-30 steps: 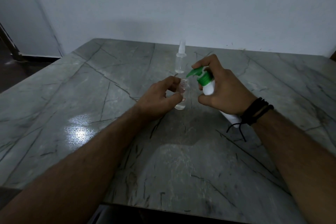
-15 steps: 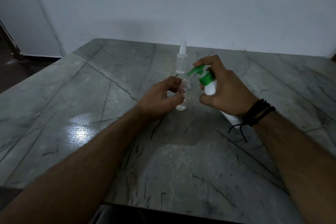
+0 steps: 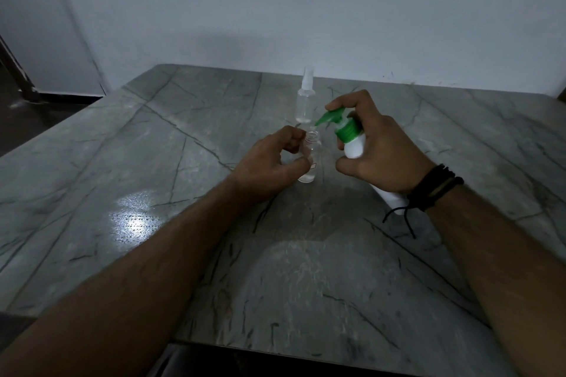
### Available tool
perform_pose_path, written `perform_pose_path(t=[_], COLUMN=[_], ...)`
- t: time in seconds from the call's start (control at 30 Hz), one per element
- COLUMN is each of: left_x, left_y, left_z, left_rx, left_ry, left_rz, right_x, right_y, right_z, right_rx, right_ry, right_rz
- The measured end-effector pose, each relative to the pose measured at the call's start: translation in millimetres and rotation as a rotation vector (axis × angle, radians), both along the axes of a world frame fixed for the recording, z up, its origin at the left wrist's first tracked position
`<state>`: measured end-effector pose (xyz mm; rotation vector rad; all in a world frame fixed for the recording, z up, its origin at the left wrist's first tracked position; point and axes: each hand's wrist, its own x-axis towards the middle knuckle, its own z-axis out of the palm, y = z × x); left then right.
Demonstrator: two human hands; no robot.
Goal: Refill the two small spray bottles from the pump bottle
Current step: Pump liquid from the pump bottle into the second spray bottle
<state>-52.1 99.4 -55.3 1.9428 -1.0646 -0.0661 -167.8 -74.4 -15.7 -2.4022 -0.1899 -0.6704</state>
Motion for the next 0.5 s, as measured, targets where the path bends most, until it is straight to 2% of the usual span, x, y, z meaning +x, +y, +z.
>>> perform_pose_path(t=[0.5], left_x=[-0.3], left_y=[-0.8], left_z=[-0.1], left_rx=[0.003], left_ry=[0.005], left_rz=[0.012], right_x=[1.3], right_y=[0.7], right_z=[-0.3], right_rx=[0.0], right_ry=[0.023], right_rz=[-0.021])
